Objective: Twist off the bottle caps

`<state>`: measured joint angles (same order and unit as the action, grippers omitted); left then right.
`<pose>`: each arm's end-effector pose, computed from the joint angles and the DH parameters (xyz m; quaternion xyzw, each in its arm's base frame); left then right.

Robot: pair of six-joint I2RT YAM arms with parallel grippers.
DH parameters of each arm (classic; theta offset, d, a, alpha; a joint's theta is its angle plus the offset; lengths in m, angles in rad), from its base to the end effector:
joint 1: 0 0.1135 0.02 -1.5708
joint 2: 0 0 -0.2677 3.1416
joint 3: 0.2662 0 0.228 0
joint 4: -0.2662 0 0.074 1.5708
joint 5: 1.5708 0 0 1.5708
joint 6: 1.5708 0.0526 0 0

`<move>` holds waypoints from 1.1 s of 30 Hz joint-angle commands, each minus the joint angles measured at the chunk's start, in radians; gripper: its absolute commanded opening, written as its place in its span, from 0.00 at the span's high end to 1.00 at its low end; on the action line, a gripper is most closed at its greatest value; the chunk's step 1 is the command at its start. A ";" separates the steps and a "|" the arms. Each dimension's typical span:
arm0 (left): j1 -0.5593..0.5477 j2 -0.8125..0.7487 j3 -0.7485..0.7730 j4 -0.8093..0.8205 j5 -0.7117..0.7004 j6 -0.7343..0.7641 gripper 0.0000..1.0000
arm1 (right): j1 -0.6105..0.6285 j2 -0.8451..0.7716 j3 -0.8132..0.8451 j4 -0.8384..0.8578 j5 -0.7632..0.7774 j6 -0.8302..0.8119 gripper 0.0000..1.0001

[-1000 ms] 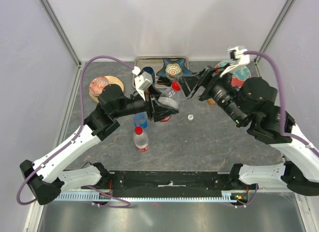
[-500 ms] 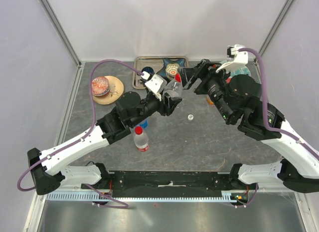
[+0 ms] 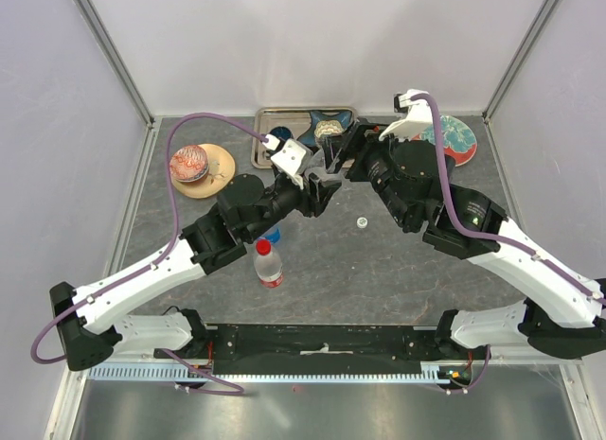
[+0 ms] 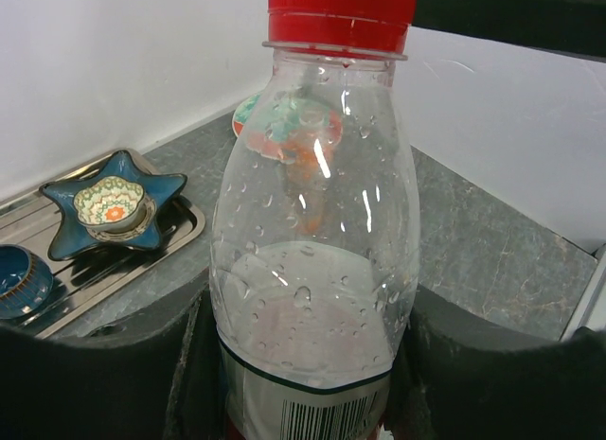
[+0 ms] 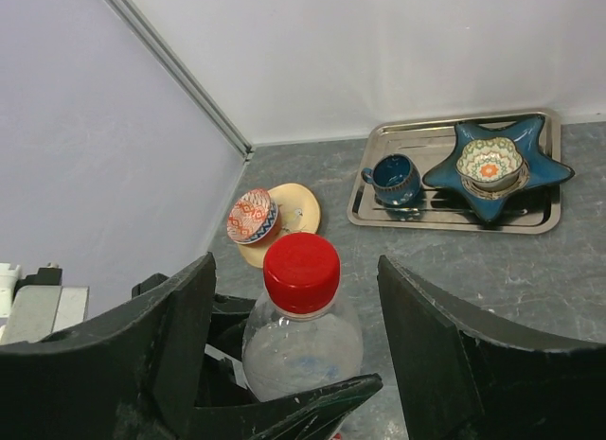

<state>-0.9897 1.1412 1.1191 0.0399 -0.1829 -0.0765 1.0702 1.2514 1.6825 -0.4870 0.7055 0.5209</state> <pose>0.1482 -0.2083 0.4142 0.2492 0.6551 -0.3059 0.6443 0.1377 0.1807 0.5077 0.0436 0.7207 0.2848 0.6306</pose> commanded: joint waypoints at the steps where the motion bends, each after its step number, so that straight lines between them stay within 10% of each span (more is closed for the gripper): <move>1: -0.006 -0.027 0.016 0.041 -0.024 0.032 0.49 | -0.003 0.003 0.003 0.027 0.022 0.001 0.25; 17: -0.007 -0.038 0.002 0.043 -0.012 0.034 0.49 | -0.016 0.010 -0.020 0.028 0.002 0.007 0.51; 23: -0.007 -0.044 -0.004 0.041 -0.013 0.034 0.49 | -0.023 -0.006 -0.043 0.027 -0.023 0.002 0.82; 24: -0.007 -0.050 -0.004 0.040 -0.013 0.030 0.49 | -0.024 -0.010 -0.050 0.043 -0.038 -0.005 1.00; 33: 0.019 -0.113 0.030 -0.014 0.355 -0.009 0.46 | -0.076 -0.098 -0.092 0.082 -0.348 -0.159 1.00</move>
<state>-0.9833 1.0893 1.1057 -0.0101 -0.1211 -0.0788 1.0325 1.2091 1.6047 -0.4225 0.5491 0.4652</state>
